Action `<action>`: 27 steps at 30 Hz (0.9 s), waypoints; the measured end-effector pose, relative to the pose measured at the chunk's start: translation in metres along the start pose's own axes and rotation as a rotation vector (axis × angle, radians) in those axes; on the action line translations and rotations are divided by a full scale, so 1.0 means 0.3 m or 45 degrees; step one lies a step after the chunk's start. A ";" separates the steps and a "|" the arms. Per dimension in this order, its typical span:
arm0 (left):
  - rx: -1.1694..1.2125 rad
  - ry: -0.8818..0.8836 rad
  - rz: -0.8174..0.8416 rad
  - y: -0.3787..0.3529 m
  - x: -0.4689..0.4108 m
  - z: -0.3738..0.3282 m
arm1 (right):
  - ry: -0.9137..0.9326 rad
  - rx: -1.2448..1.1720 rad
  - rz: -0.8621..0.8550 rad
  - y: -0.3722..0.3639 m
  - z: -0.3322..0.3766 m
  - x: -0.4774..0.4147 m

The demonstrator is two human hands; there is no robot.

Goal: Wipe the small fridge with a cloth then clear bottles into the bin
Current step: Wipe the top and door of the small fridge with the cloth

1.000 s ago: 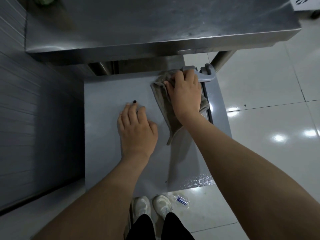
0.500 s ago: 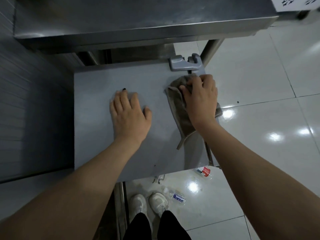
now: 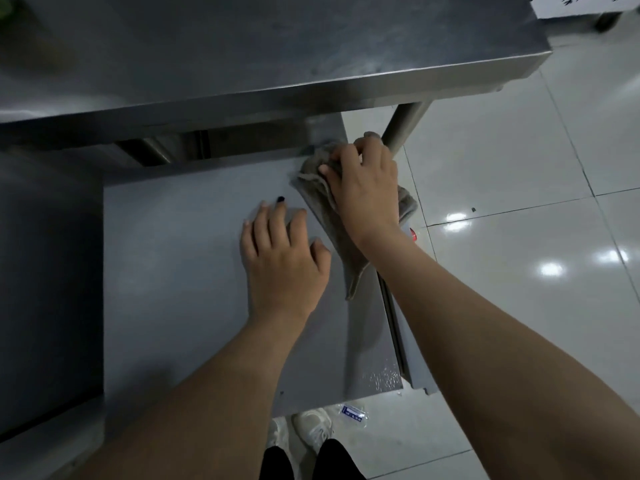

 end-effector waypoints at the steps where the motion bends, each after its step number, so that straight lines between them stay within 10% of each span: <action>1: -0.004 0.005 0.000 -0.001 0.001 -0.001 | -0.003 0.035 -0.016 -0.009 -0.005 -0.021; 27: -0.017 0.009 0.040 -0.010 -0.007 -0.003 | -0.534 0.082 0.060 0.033 -0.175 -0.065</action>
Point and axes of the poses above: each hand's wrist, its own x-axis away from the middle knuckle, its own y-axis out of the back of the hand, z = x × y, the point moved 2 cm from there along -x, towards the middle knuckle, and after that the axes turned 5 degrees about y, right-handed, at the moved point
